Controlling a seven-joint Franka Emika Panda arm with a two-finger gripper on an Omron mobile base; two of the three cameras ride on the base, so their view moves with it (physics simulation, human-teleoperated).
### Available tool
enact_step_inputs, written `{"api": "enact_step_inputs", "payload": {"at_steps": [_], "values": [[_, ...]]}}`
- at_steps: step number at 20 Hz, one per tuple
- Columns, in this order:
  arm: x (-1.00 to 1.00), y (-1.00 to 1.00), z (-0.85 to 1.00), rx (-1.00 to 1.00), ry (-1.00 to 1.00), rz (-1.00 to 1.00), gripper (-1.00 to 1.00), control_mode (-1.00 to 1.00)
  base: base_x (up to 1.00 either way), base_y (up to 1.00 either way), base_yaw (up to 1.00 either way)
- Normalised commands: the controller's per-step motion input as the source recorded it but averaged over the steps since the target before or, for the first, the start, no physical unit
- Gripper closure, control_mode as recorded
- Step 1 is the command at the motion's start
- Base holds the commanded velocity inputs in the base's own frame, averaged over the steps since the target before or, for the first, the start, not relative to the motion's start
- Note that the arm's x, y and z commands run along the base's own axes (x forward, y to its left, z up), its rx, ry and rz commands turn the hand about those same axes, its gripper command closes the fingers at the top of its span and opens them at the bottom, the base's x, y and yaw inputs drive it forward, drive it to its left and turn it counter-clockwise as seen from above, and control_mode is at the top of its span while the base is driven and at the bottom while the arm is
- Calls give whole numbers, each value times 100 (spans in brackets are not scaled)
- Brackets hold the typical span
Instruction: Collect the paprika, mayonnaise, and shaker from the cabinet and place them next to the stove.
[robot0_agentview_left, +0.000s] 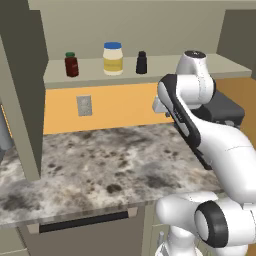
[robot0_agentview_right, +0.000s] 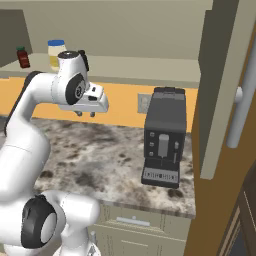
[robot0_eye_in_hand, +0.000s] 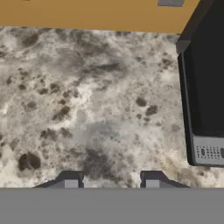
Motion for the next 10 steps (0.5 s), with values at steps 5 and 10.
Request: {"api": "enact_step_inputs", "payload": {"at_steps": [5, 10], "values": [[-39, 1, -2, 0, -16, 0, -100, -100, 0, 0, 0], [-55, 27, 20, 1, -48, 0, -100, -100, 0, 0, 0]]}}
